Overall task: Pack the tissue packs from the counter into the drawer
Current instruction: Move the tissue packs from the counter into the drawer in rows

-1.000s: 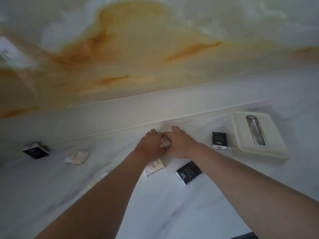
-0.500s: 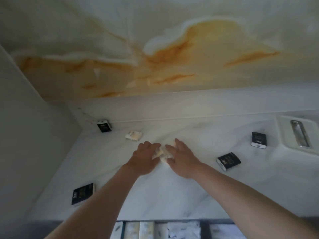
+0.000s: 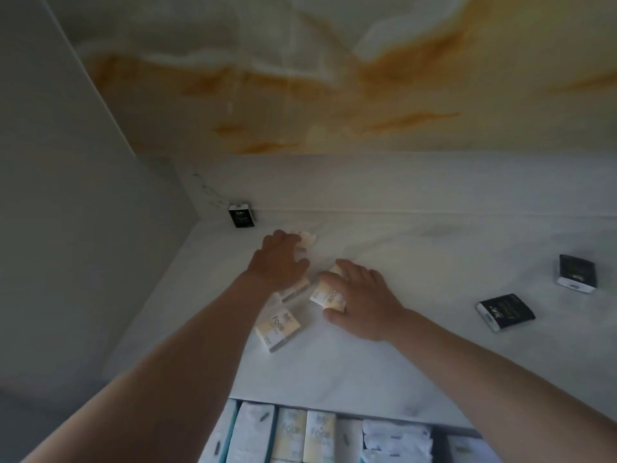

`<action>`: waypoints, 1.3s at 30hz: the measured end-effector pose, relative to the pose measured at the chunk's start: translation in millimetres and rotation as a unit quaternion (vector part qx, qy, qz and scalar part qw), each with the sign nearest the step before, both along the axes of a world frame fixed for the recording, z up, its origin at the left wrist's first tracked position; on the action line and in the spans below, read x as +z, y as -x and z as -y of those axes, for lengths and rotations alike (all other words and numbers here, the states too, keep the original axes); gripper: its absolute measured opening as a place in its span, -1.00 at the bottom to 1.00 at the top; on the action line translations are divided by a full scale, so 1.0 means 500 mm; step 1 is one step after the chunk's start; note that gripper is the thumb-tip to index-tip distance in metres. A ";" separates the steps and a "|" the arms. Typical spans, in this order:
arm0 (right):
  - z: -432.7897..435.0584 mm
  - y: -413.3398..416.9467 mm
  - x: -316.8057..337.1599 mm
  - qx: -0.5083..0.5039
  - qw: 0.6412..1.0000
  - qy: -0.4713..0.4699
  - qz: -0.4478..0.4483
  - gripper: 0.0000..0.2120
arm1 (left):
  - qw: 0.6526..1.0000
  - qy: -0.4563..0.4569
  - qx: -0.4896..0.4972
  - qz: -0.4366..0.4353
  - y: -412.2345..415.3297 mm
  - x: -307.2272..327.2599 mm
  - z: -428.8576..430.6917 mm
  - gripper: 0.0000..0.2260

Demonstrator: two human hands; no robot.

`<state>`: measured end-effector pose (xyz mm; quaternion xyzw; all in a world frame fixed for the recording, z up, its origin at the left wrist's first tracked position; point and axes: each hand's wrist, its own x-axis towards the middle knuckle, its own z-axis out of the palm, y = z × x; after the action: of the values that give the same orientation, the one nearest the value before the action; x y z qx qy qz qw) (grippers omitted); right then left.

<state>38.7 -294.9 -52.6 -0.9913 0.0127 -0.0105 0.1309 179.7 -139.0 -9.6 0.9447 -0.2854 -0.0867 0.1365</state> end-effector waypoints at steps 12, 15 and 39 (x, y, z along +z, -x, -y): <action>0.027 -0.015 0.012 0.045 0.995 -0.075 -0.047 -0.14 | 0.996 0.033 -0.068 -0.049 -0.017 -0.042 0.011 -0.67; 0.030 0.003 0.041 0.022 0.981 -0.153 -0.115 -0.25 | 0.993 0.083 -0.056 -0.060 0.014 -0.042 -0.012 -0.81; -0.039 0.025 0.121 -0.135 0.955 -0.260 0.039 -0.76 | 0.970 0.232 -0.037 0.057 0.148 0.024 -0.108 -0.33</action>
<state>26.4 -275.3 7.8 -0.9106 0.1439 -0.0627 0.3823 105.6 -85.2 2.2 0.8791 -0.3401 0.0307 0.3325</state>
